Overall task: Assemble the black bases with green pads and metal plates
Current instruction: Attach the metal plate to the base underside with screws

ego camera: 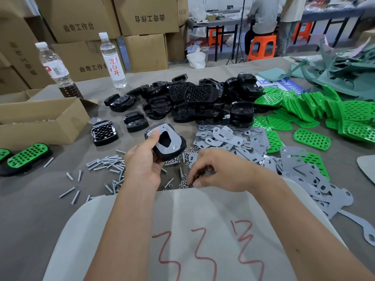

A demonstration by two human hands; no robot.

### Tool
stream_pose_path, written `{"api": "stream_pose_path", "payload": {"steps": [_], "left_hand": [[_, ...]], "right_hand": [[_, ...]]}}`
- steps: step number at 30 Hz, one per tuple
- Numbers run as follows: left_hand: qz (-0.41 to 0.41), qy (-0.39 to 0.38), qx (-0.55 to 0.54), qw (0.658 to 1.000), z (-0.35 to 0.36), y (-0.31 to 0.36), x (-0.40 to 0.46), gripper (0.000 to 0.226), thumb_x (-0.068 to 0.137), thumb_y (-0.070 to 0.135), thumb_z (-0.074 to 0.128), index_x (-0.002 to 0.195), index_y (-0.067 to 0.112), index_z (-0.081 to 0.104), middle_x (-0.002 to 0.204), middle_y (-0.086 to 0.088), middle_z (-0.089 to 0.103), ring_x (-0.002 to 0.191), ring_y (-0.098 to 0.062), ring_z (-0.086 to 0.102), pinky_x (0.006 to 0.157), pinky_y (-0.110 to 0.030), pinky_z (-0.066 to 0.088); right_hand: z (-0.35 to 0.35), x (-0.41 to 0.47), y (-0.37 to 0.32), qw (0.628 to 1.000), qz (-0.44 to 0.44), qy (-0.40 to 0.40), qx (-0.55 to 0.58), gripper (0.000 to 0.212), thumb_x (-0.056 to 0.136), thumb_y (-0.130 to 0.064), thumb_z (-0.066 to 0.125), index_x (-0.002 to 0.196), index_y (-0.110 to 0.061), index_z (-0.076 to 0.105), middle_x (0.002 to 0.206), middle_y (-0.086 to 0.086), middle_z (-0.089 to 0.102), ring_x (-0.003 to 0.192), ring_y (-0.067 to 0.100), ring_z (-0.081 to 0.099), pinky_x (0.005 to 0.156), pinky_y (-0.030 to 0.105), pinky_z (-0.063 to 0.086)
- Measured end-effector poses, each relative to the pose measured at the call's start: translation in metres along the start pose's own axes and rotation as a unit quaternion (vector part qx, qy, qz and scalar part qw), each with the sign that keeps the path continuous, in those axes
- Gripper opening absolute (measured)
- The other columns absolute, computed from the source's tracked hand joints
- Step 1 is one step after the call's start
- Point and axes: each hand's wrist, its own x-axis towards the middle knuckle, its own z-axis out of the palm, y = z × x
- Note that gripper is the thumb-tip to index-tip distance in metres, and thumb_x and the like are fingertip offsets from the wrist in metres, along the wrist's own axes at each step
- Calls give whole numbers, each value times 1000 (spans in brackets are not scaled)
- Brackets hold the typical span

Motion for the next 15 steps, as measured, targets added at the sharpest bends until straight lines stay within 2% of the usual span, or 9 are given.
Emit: {"api": "stream_pose_path", "payload": {"steps": [2, 4, 8, 11, 13, 15], "left_hand": [[0, 0, -1, 1000, 0, -1, -1, 15, 87, 15, 81, 95, 8, 69, 75, -5, 78, 65, -15, 76, 60, -31, 63], [-3, -3, -5, 1000, 1, -1, -2, 15, 87, 15, 81, 93, 8, 69, 73, -5, 78, 64, -15, 76, 58, -31, 63], [-21, -10, -18, 1000, 2, 1, -5, 17, 88, 15, 80, 97, 7, 68, 69, -5, 77, 63, -16, 76, 56, -31, 62], [-35, -18, -23, 999, 0, 2, -5, 14, 89, 12, 78, 98, 6, 69, 70, -7, 77, 66, -19, 77, 62, -34, 63], [-42, -24, -24, 999, 0, 2, -5, 9, 90, 8, 74, 97, 5, 69, 69, -8, 75, 76, -24, 75, 72, -39, 64], [-43, -30, -16, 998, 0, 2, -5, 8, 89, 5, 69, 97, 4, 70, 68, -8, 72, 83, -27, 69, 79, -42, 63]], "right_hand": [[4, 0, 0, 999, -6, 32, -15, 8, 88, -17, 83, 94, -22, 82, 80, -9, 60, 81, -5, 54, 71, 8, 41], [6, 2, 1, 997, -12, 54, -44, 6, 87, -19, 84, 91, -20, 81, 80, -13, 58, 91, -5, 51, 74, 6, 38], [9, 5, 6, 995, 5, 68, -75, 9, 89, -27, 82, 87, -21, 77, 90, -9, 59, 90, 4, 50, 74, 16, 39], [10, 7, 7, 987, 30, 118, -102, 16, 89, -33, 81, 82, -23, 69, 91, -3, 56, 88, 11, 49, 78, 30, 42], [7, 6, 8, 986, 38, 129, -99, 18, 88, -36, 81, 84, -24, 70, 90, -3, 53, 85, 9, 46, 76, 31, 40], [4, 4, 9, 990, 36, 102, -95, 20, 84, -39, 84, 89, -26, 71, 91, -8, 51, 85, 2, 43, 73, 24, 36]]}}
